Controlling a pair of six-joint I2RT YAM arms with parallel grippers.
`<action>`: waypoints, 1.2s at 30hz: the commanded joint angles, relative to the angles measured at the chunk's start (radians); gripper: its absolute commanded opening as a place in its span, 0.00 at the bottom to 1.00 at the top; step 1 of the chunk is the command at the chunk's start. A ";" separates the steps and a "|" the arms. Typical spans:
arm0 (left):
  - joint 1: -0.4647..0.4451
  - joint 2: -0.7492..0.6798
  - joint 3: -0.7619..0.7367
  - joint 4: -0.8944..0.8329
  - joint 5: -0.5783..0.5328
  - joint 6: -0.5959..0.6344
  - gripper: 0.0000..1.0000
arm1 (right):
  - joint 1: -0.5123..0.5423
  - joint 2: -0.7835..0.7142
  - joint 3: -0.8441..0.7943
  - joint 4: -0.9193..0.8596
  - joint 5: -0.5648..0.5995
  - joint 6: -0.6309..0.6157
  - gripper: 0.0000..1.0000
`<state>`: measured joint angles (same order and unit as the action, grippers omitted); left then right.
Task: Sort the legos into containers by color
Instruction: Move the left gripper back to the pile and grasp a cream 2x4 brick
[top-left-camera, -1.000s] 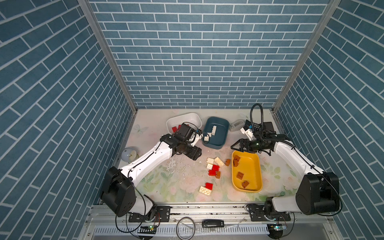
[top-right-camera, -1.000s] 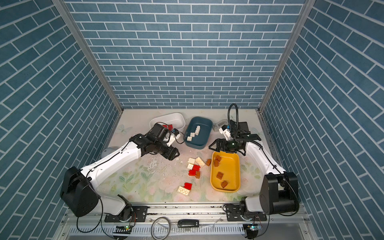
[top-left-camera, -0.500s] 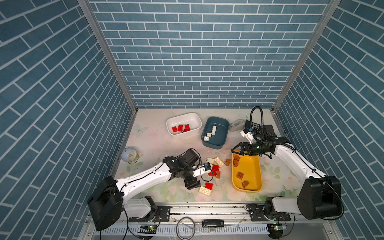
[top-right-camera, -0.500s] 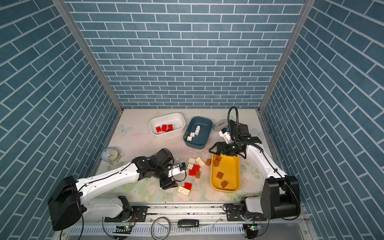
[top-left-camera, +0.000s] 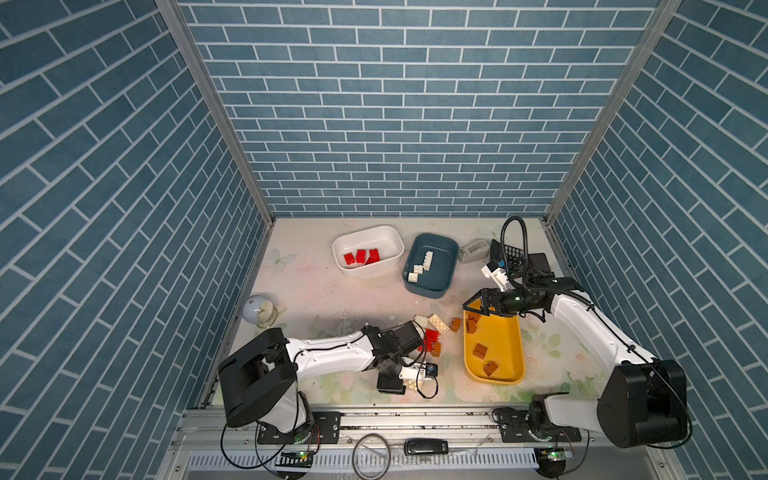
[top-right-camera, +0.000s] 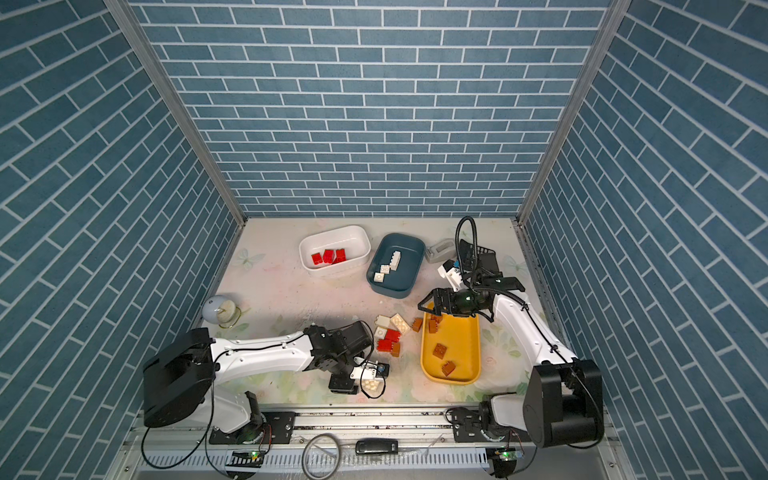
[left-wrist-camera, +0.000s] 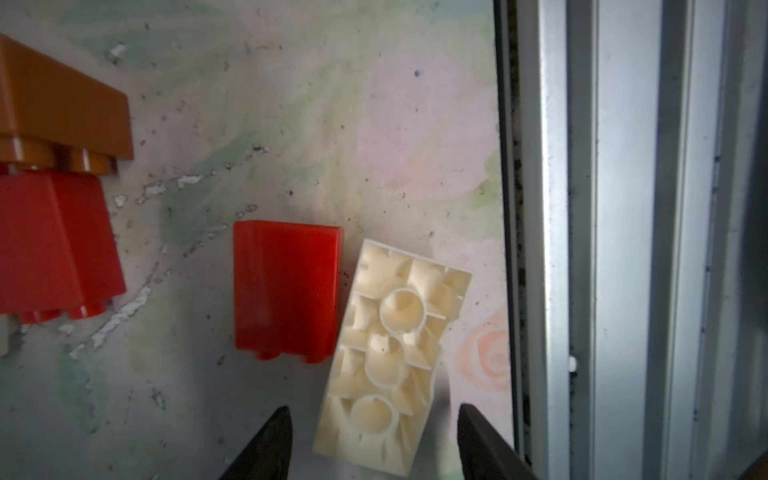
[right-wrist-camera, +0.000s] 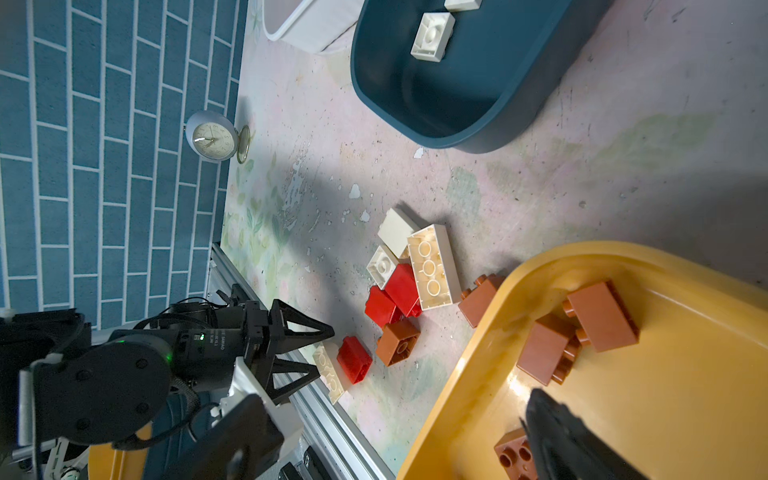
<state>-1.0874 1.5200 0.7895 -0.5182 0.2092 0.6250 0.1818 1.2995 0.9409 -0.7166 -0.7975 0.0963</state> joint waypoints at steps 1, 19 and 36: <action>-0.014 0.025 0.036 0.027 -0.052 0.061 0.64 | 0.008 -0.023 -0.010 -0.024 -0.009 -0.039 0.97; -0.072 0.060 0.071 -0.023 -0.015 0.080 0.46 | 0.007 0.006 -0.004 -0.014 -0.012 -0.044 0.98; -0.085 0.095 0.115 -0.035 0.007 0.056 0.32 | 0.007 0.044 0.013 -0.010 -0.022 -0.061 0.98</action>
<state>-1.1656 1.5993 0.8845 -0.5266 0.2039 0.6876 0.1837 1.3323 0.9413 -0.7181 -0.7990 0.0814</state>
